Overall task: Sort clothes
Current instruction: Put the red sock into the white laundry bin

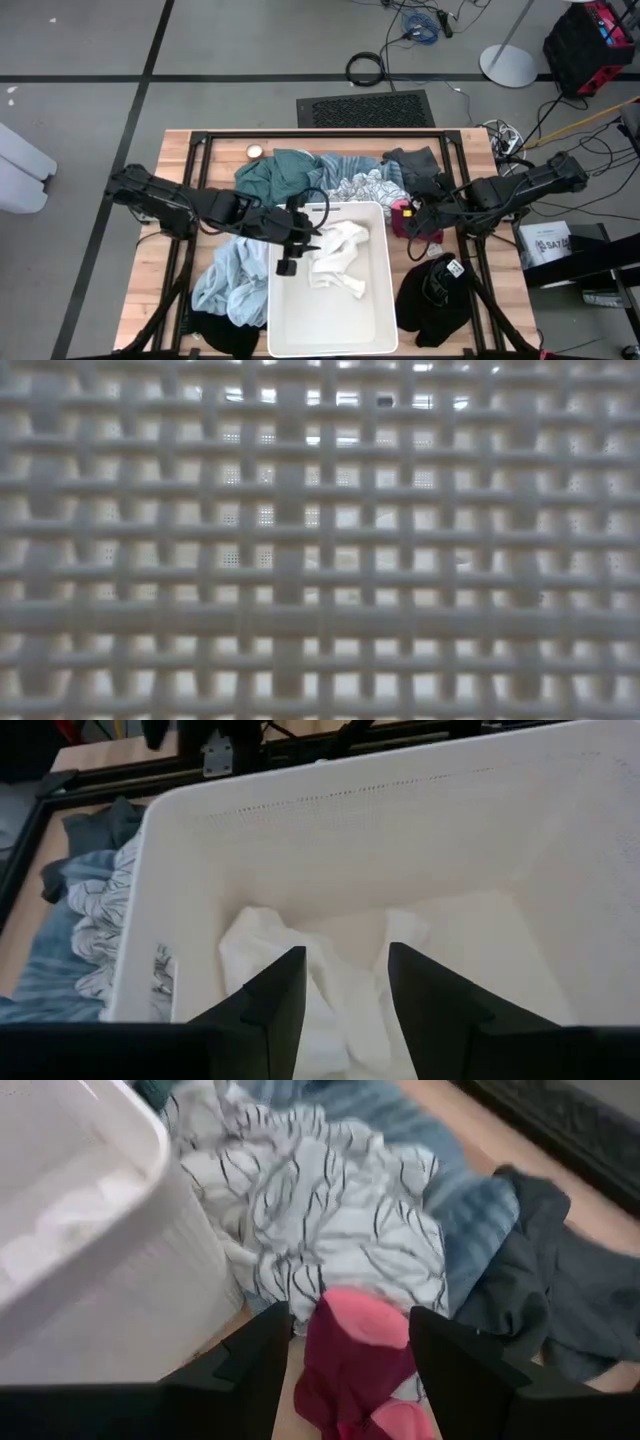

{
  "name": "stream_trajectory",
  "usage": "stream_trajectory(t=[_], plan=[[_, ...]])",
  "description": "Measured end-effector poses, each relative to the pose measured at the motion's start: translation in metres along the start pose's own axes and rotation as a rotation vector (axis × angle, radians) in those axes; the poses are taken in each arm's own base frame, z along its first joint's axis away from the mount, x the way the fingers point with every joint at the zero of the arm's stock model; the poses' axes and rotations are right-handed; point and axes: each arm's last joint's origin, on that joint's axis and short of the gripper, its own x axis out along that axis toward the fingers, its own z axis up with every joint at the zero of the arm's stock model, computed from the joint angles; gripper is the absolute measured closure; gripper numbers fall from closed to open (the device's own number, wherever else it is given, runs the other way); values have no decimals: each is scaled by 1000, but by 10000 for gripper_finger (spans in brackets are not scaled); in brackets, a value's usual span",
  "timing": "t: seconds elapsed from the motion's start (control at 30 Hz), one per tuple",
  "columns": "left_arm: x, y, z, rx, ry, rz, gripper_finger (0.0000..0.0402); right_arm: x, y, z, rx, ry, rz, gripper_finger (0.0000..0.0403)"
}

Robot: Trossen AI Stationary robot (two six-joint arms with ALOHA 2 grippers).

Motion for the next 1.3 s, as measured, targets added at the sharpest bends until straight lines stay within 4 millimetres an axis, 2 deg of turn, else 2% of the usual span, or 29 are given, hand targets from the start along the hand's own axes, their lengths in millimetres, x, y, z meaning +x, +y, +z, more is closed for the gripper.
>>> stream_trajectory(t=[0.37,0.73,0.83,1.17,1.3], plan=[[-17,7,10,96,-1,34,249,34,-6,-48,29,241,-39,206],[-86,41,7,12,-70,182,249,55,-19,-75,91,396,-226,206],[-98,45,5,-14,-98,194,249,62,-20,-81,88,410,-275,206],[-101,46,1,-40,-98,195,249,83,-2,-88,42,476,-305,206],[-101,46,1,-40,-95,196,249,96,-2,-100,49,543,-312,211]])
